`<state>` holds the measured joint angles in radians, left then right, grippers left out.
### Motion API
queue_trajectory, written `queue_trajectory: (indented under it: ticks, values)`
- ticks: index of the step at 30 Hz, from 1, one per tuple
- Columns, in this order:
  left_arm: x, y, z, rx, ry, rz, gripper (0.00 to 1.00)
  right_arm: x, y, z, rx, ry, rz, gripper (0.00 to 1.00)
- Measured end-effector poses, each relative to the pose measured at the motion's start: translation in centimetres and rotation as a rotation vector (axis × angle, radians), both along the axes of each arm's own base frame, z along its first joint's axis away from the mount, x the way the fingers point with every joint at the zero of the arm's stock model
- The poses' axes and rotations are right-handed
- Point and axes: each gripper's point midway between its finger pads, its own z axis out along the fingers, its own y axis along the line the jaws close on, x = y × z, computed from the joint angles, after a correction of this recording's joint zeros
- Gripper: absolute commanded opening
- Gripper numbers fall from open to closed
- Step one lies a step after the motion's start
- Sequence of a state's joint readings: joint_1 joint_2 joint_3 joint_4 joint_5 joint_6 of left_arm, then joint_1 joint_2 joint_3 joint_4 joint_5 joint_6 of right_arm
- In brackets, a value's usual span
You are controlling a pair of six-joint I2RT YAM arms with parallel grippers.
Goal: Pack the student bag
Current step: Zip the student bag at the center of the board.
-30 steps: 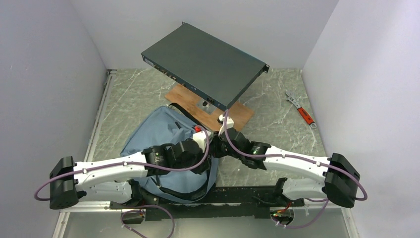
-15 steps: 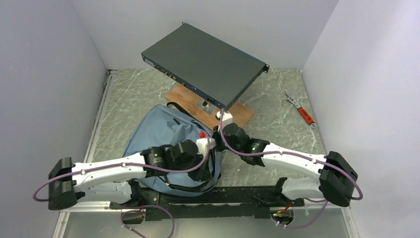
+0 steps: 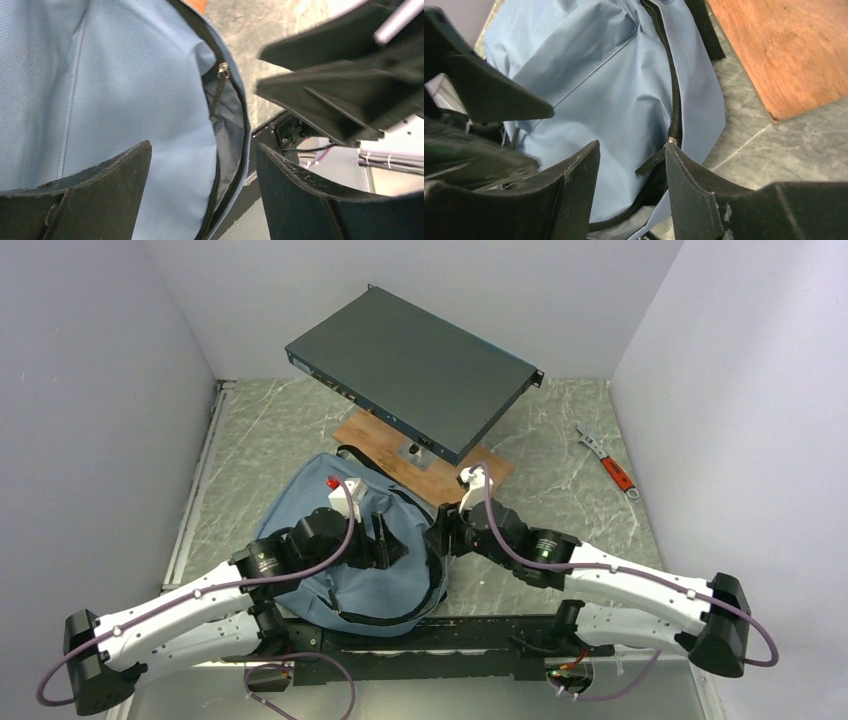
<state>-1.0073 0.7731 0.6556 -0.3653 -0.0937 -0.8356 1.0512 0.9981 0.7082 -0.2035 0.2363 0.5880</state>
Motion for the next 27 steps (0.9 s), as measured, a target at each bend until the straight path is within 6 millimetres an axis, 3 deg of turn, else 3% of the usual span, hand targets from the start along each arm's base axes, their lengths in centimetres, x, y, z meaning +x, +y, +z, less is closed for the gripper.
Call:
queue_trajectory:
  ticks: [5,9,11,17,27]
  values:
    - [1.0,0.4,-1.8,0.046,0.061,0.071,0.8,-2.0,-0.2,1.4,0.032,0.029,-0.074,0.52]
    - [1.2,0.4,-2.0,0.048,0.068,0.082,0.8,-3.4,0.3,0.0,0.071,0.106,-0.137,0.51]
    - [1.2,0.5,-2.0,0.047,0.069,0.084,0.81,-3.6,0.6,-1.5,0.069,0.145,-0.182,0.48]
    - [1.3,0.5,-1.9,0.043,0.068,0.089,0.83,-3.0,0.2,-5.5,0.038,0.207,-0.325,0.43]
    - [1.0,0.4,-1.5,0.031,0.06,0.062,0.84,-1.4,-0.5,-6.9,0.039,0.17,-0.447,0.4]
